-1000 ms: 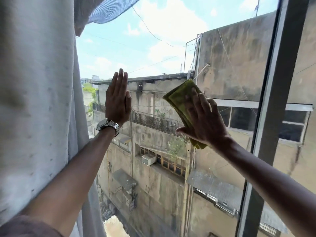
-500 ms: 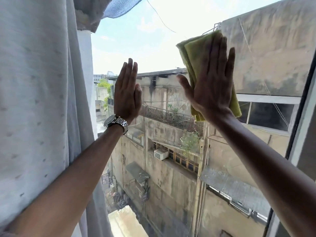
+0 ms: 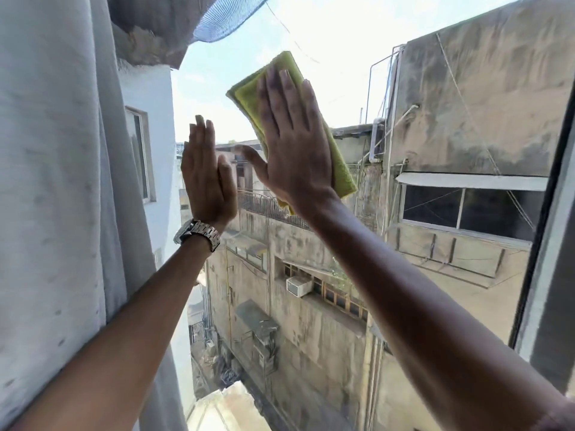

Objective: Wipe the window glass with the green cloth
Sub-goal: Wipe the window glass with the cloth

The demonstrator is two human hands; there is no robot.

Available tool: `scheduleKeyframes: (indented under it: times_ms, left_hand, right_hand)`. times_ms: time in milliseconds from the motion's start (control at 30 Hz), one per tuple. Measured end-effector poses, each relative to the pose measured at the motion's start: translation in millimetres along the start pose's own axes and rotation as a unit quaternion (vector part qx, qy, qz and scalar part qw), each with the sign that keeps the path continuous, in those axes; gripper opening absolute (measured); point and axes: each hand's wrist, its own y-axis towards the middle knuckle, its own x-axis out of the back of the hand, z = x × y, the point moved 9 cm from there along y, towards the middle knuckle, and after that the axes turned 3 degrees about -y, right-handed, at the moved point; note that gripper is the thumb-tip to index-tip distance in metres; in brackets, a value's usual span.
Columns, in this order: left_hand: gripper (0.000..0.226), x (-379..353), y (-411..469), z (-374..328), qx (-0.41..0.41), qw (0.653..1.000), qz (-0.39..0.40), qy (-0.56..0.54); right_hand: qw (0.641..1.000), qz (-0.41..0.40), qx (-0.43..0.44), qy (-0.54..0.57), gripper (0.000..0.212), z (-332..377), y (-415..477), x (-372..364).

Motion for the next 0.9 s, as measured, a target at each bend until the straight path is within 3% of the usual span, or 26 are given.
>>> scheduleKeyframes:
  times_ms: [200,367,567,900]
  left_hand:
    - [0.055,1,1,-2,0.005,1.0,0.008,-0.006]
    - [0.056,1,0,-4,0.015,0.999,0.028,-0.023]
    - [0.057,-1,0,-1,0.015,0.999,0.033,-0.027]
    - [0.057,-6,0,4,0.009,0.999,0.025,-0.029]
  right_hand:
    - [0.997,0.033,0.055,-0.036,0.086,12,-93,-8]
    - [0.998,0.007,0.039,-0.051,0.066,-42,-124,8]
    - [0.994,-0.036,-0.068,-0.078,0.066,-121,-92,34]
    - [0.998,-0.051,-0.028,-0.03,0.062,-74,-47,19]
